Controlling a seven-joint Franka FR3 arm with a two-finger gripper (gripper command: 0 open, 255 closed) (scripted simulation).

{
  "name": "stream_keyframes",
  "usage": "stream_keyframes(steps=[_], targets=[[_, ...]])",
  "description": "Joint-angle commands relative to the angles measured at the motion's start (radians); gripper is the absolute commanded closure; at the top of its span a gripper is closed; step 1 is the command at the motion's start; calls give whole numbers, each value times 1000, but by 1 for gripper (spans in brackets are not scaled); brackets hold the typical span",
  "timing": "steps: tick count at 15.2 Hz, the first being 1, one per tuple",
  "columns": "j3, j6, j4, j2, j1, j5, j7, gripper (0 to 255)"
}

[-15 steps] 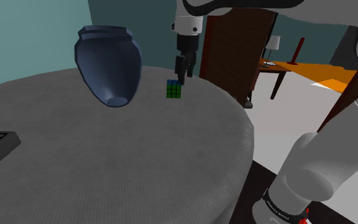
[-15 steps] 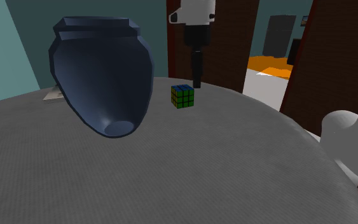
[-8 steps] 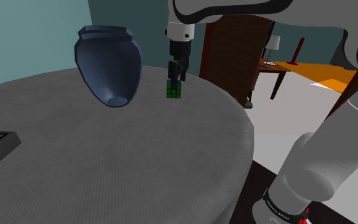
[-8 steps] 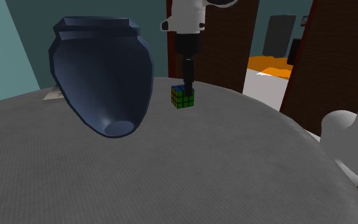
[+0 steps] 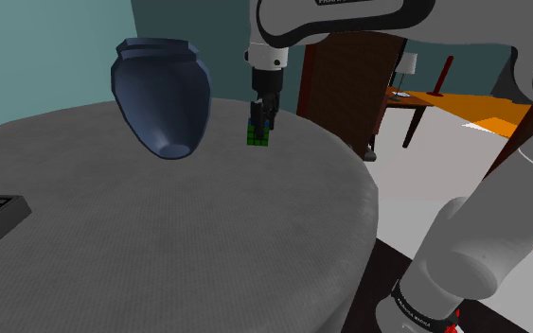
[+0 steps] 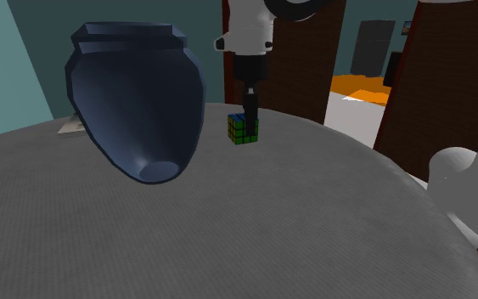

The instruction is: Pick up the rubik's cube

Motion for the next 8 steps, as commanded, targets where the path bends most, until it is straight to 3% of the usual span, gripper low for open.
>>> stream_keyframes(steps=[1,8], targets=[[0,0,-1,1,0,0,0,255],[0,-28,29,2,0,0,0,255]])
